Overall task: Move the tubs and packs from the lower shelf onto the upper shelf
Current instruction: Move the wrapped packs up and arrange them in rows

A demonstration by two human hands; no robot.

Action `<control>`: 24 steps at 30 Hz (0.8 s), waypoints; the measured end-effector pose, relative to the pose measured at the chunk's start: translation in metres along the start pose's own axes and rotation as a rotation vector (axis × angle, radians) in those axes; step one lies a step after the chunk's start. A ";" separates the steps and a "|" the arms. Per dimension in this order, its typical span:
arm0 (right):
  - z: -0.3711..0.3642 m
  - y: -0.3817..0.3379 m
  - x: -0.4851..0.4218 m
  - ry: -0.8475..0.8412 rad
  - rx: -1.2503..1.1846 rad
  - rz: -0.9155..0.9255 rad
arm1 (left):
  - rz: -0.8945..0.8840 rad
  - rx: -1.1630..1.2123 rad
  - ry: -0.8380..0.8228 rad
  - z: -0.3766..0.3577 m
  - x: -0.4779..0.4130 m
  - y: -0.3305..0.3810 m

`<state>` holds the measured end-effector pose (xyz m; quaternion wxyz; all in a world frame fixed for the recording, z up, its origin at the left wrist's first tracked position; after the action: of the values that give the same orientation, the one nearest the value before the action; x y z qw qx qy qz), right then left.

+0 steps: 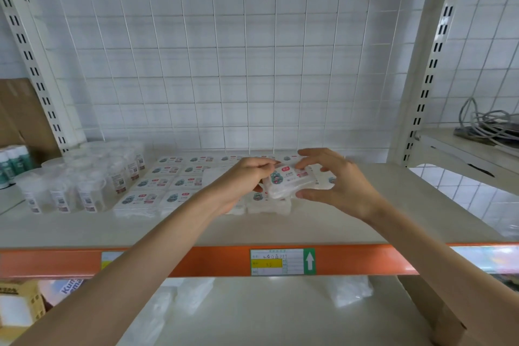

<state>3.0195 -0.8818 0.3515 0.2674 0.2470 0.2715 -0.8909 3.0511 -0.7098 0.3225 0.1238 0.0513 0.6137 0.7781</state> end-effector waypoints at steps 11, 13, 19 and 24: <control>0.004 0.044 0.024 0.022 0.007 -0.161 | -0.277 -0.567 0.055 -0.022 0.028 0.000; -0.001 0.053 0.028 -0.046 0.056 -0.192 | -0.332 -0.743 0.056 -0.028 0.033 -0.005; -0.014 0.065 0.032 -0.107 0.105 -0.209 | -0.366 -0.801 0.087 -0.034 0.033 -0.016; -0.025 0.069 0.034 -0.183 0.147 -0.206 | -0.393 -0.860 0.067 -0.037 0.035 -0.019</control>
<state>3.0440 -0.9272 0.2886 0.1795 0.1547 0.2040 -0.9499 3.0118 -0.7316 0.2930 0.2586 -0.1469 0.2377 0.9247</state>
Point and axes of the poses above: each hand's wrist, its own x-axis away from the middle knuckle, its own z-axis out of the back of the hand, y = z × x, the point moved 8 cm from there along -x, towards the middle knuckle, and after that the axes turned 9 degrees about x, right-handed, at the moved point
